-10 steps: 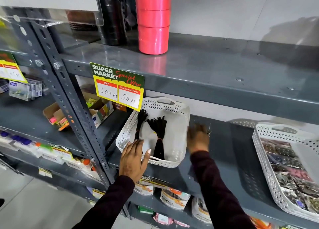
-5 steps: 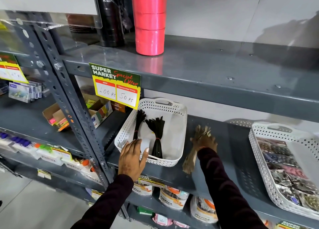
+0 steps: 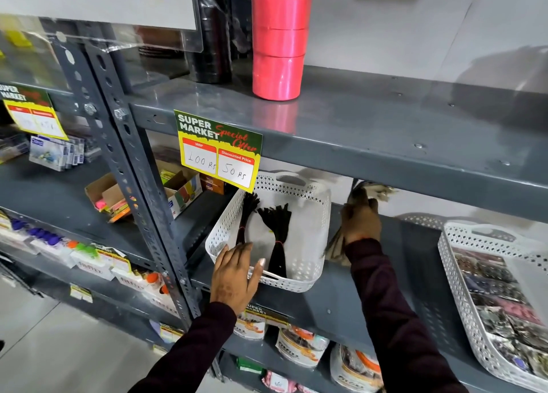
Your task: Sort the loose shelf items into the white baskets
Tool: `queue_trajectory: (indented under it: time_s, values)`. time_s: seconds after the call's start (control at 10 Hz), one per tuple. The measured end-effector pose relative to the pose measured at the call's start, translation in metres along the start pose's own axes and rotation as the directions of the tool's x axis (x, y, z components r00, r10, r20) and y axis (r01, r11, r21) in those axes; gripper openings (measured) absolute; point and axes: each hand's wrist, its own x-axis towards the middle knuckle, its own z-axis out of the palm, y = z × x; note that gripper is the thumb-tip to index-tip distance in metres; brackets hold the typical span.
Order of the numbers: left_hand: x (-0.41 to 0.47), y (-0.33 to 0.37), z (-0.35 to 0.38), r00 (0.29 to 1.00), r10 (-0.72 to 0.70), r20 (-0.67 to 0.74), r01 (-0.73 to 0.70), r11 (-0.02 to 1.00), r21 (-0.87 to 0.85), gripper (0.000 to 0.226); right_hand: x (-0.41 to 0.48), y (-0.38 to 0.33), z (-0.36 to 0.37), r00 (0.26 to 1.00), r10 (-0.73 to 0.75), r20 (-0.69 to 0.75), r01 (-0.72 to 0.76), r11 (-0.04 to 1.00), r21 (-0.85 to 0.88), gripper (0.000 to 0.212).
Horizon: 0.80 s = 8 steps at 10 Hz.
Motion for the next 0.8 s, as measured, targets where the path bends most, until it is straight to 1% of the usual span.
queue_trajectory:
  time_s: [0.1, 0.2, 0.3, 0.4, 0.5, 0.6, 0.7, 0.8]
  values:
    - [0.000, -0.002, 0.003, 1.000, 0.014, -0.013, -0.013, 1.000, 0.014, 0.069, -0.003, -0.028, 0.020, 0.989, -0.120, 0.081, 0.125, 0.991, -0.055, 0.060]
    - [0.000, -0.002, 0.003, 1.000, 0.015, -0.009, -0.015, 1.000, 0.026, 0.068, -0.007, -0.033, 0.050, 0.964, -0.153, 0.219, 0.187, 0.972, -0.141, 0.067]
    - [0.000, -0.003, 0.003, 1.000, 0.025, 0.003, -0.025, 1.000, 0.013, 0.069, -0.017, -0.025, 0.088, 0.896, -0.029, 0.442, 0.156, 0.954, -0.255, 0.060]
    - [0.000, -0.003, 0.003, 0.999, 0.040, 0.002, -0.040, 0.999, 0.009, 0.070, -0.024, -0.022, 0.096, 0.853, 0.030, 0.520, 0.145, 0.945, -0.292, 0.048]
    - [0.002, -0.003, 0.003, 0.998, 0.059, -0.005, -0.058, 0.997, 0.053, 0.070, -0.029, -0.028, 0.092, 0.875, 0.023, 0.483, 0.138, 0.945, -0.295, 0.043]
    - [0.005, -0.001, -0.003, 0.998, 0.043, 0.048, -0.046, 0.997, 0.067, 0.070, -0.031, -0.027, 0.082, 0.890, 0.014, 0.457, 0.136, 0.946, -0.294, 0.043]
    - [0.003, 0.014, -0.021, 0.982, -0.014, 0.187, -0.011, 0.991, 0.134, 0.073, -0.041, -0.027, 0.048, 0.833, -0.006, 0.553, 0.226, 0.916, -0.332, 0.043]
    - [0.016, 0.033, -0.038, 0.951, -0.080, 0.300, 0.020, 0.980, 0.198, 0.068, -0.045, -0.033, 0.016, 0.855, -0.031, 0.517, 0.214, 0.930, -0.299, 0.041]
